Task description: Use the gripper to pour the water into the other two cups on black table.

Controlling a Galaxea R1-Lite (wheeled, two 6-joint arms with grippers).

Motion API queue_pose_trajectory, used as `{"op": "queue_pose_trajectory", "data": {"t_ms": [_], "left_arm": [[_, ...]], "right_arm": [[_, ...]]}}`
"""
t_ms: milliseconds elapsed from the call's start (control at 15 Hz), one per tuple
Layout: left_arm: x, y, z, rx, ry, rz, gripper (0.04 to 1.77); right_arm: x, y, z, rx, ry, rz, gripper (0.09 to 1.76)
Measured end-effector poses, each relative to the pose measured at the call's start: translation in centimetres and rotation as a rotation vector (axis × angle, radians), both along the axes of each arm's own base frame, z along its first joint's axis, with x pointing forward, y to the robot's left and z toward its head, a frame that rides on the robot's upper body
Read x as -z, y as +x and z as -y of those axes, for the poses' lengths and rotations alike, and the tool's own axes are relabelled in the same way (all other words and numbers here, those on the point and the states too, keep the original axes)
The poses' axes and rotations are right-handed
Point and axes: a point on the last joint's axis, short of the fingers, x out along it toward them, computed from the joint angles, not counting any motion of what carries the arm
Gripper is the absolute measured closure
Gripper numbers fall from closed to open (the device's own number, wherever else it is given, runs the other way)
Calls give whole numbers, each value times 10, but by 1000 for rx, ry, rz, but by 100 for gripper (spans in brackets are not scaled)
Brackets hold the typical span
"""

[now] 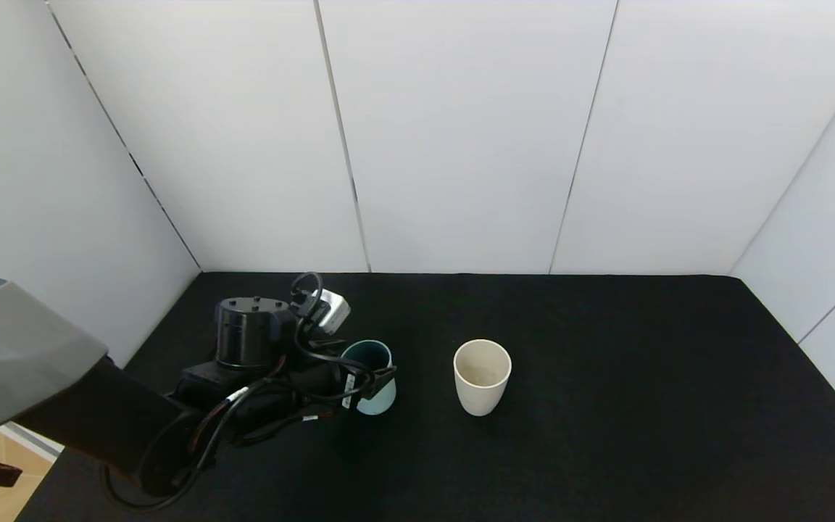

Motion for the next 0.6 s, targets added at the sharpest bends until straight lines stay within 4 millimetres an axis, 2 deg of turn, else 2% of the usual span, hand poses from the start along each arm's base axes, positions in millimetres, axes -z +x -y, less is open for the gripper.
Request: {"op": "queue_pose_trajectory", "data": {"t_ms": [333,600], "left_arm": [[-41,-21,-11,-8,-30,91,13],[-66,-53,-23,-14,-42,152,12]], "right_arm": [[0,0,0,0,0,0,14],[0,0,0,0,0,0,14]]}}
